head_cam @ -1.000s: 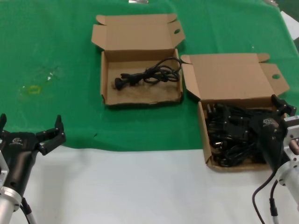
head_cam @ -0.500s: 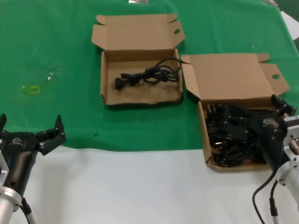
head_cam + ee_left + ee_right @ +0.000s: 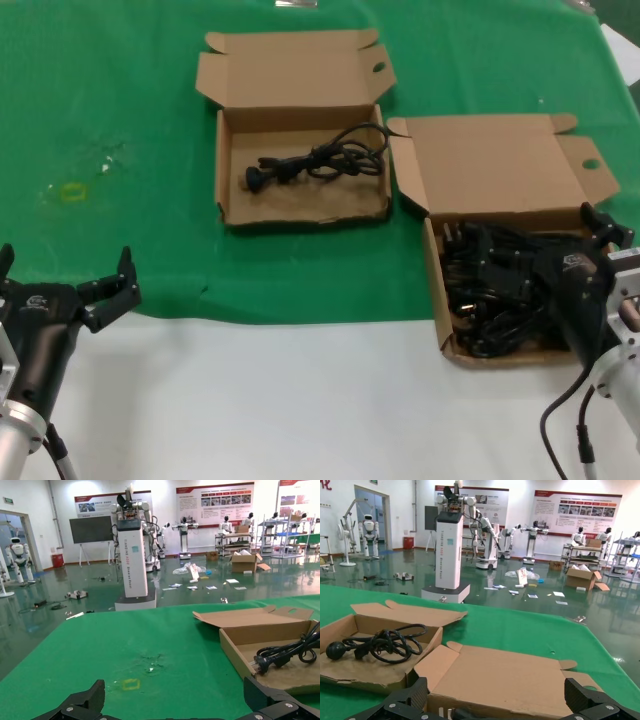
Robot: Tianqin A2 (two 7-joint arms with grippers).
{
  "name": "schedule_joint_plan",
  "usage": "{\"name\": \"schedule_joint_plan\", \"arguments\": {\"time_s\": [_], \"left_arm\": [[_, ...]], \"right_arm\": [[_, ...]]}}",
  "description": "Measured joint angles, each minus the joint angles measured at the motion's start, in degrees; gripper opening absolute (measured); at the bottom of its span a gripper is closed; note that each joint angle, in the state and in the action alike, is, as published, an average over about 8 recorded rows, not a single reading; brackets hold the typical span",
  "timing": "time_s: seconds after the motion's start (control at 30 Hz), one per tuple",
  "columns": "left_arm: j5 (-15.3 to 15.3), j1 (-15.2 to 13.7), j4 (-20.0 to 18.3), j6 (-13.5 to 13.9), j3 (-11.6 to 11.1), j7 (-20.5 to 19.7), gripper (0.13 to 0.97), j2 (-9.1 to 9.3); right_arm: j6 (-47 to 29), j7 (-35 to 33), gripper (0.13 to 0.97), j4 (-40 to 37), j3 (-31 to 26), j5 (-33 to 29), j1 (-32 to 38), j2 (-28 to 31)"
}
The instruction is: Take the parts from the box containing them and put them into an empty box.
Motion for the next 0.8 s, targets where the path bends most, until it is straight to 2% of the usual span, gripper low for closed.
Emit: {"name": "schedule_joint_plan", "arguments": {"time_s": [0.8], "left_arm": [[0.0,0.0,0.0,0.0,0.0,0.0,0.966,0.0]], "right_arm": [[0.0,0.0,0.966,0.0,0.0,0.0,0.0,0.0]]}}
